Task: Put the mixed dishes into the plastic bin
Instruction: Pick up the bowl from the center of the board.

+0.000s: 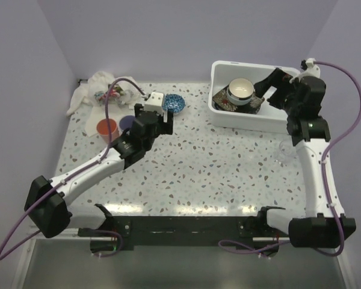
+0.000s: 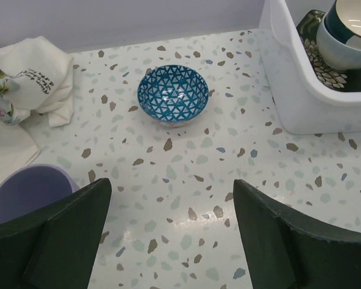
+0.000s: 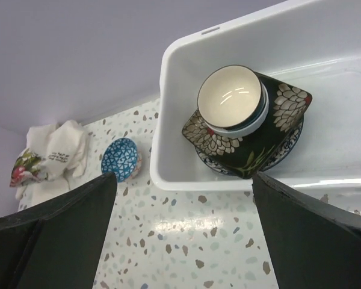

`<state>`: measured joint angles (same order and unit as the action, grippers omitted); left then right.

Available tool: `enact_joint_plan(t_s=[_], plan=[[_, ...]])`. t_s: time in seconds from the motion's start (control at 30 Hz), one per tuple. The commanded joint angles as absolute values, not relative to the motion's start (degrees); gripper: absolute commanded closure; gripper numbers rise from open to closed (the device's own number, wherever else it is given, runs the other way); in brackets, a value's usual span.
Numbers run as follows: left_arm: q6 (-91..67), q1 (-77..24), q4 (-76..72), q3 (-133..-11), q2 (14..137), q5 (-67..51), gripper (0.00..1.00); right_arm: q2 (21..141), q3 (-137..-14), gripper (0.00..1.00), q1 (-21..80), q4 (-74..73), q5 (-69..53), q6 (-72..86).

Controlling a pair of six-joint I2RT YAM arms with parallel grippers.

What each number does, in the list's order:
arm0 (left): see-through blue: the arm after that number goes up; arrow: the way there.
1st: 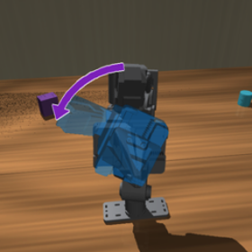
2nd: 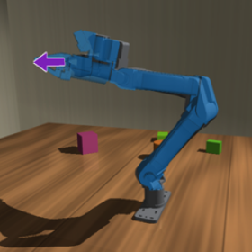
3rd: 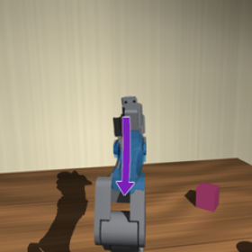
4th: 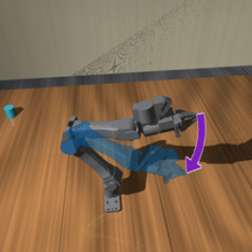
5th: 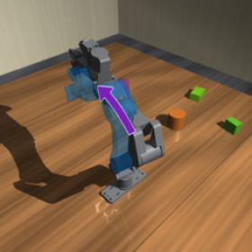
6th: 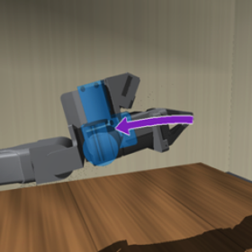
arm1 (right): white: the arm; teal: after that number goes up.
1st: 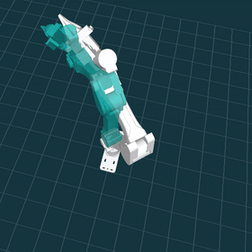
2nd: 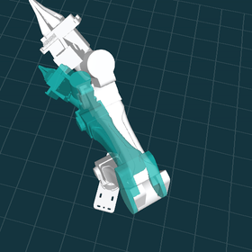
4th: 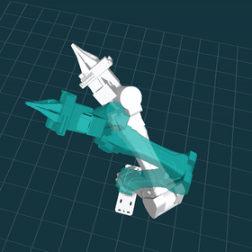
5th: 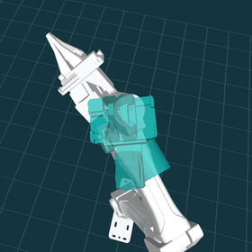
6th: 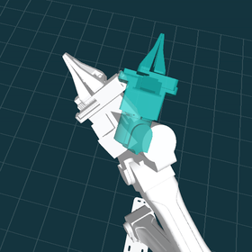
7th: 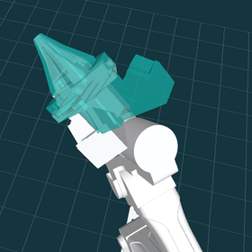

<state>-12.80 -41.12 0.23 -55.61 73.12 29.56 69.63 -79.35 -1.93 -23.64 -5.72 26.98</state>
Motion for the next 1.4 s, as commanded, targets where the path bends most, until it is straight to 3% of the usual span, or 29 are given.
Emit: enact_joint_plan(t_s=[0.0,0.33,0.67,1.1,1.37], plan=[[-16.25,-39.12,-0.97,-63.96,78.65,25.58,0.13,62.42,-68.93,0.02,-2.02,-16.00,-10.02,28.29],[-23.90,-31.12,11.59,-83.65,98.68,18.11,0.13,51.16,-54.50,0.02,1.56,-15.64,-13.89,31.02],[-31.54,-24.09,11.78,-88.33,109.77,14.86,0.17,45.44,-52.65,0.02,4.74,-20.74,-12.92,27.52],[-34.37,-18.46,6.51,-92.72,121.11,8.53,0.30,44.91,-50.63,0.02,6.42,-23.29,-13.89,26.11],[-34.89,-17.67,1.58,-93.51,124.98,2.29,0.44,45.26,-50.54,0.02,6.59,-24.17,-13.54,25.40]])
